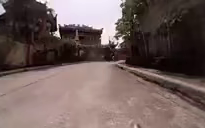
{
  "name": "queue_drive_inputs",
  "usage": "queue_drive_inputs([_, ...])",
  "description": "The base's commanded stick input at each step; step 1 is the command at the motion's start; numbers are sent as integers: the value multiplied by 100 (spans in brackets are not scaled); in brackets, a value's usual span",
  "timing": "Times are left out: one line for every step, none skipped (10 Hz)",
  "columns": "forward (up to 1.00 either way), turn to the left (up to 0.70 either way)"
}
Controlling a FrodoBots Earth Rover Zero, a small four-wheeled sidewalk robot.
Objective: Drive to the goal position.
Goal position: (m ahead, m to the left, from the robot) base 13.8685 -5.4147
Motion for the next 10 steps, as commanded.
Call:
queue_drive_inputs([70,0])
queue_drive_inputs([70,0])
queue_drive_inputs([70,0])
queue_drive_inputs([70,0])
queue_drive_inputs([70,0])
queue_drive_inputs([70,0])
queue_drive_inputs([70,0])
queue_drive_inputs([70,0])
queue_drive_inputs([70,0])
queue_drive_inputs([70,0])
